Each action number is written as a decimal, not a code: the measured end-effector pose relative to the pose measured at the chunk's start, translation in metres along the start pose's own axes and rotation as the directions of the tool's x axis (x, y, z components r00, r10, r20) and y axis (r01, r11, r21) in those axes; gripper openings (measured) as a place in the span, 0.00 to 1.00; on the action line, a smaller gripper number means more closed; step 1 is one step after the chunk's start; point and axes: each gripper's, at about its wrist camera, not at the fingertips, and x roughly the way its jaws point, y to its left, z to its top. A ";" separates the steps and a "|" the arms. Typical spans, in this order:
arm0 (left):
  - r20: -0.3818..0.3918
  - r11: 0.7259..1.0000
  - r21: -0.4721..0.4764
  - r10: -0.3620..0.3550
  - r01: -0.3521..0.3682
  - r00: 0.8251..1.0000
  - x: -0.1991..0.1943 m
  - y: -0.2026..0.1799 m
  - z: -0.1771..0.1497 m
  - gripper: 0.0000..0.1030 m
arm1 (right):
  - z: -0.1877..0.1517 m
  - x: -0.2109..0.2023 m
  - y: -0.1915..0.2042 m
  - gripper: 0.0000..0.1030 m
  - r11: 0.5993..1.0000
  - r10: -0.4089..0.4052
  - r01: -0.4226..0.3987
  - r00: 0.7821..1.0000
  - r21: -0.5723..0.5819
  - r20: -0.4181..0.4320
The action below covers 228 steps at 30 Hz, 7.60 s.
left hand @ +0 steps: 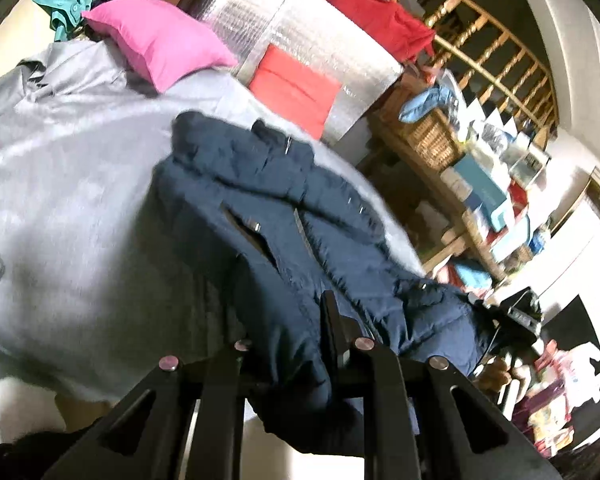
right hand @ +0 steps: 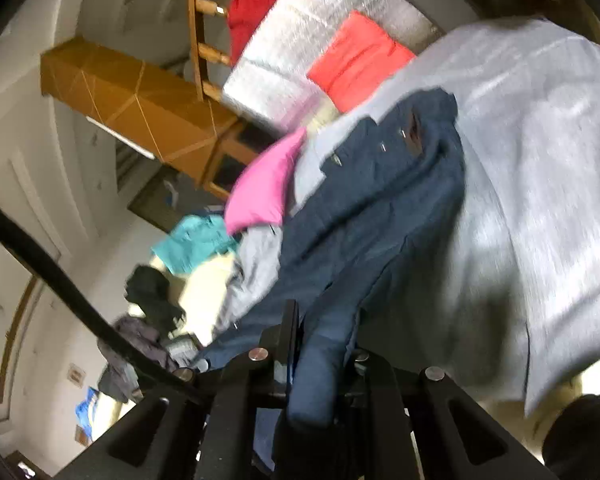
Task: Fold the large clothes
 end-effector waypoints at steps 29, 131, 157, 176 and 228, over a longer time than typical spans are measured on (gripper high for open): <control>0.099 0.941 -0.273 0.234 -0.200 0.967 0.203 0.085 0.172 0.17 | 0.204 0.196 -0.073 0.10 0.986 -0.146 0.126 0.969 0.110 0.202; 0.205 0.718 0.218 0.628 -0.661 0.750 0.209 0.013 0.206 0.92 | 0.225 0.367 0.024 0.69 0.806 -0.528 0.477 0.847 -0.352 -0.062; -0.062 0.686 0.224 0.719 -0.692 0.692 0.288 0.037 0.179 1.00 | 0.195 0.254 -0.078 0.85 0.904 -0.419 0.405 0.903 -0.136 -0.095; -0.155 0.706 0.109 0.707 -0.700 0.690 0.254 0.081 0.215 1.00 | 0.244 0.204 -0.092 0.79 0.908 -0.417 0.415 0.908 -0.056 -0.029; -0.300 0.866 -0.218 0.380 -0.451 0.875 0.190 0.091 0.181 0.91 | 0.198 0.161 -0.140 0.83 0.928 -0.299 0.326 0.941 0.181 -0.161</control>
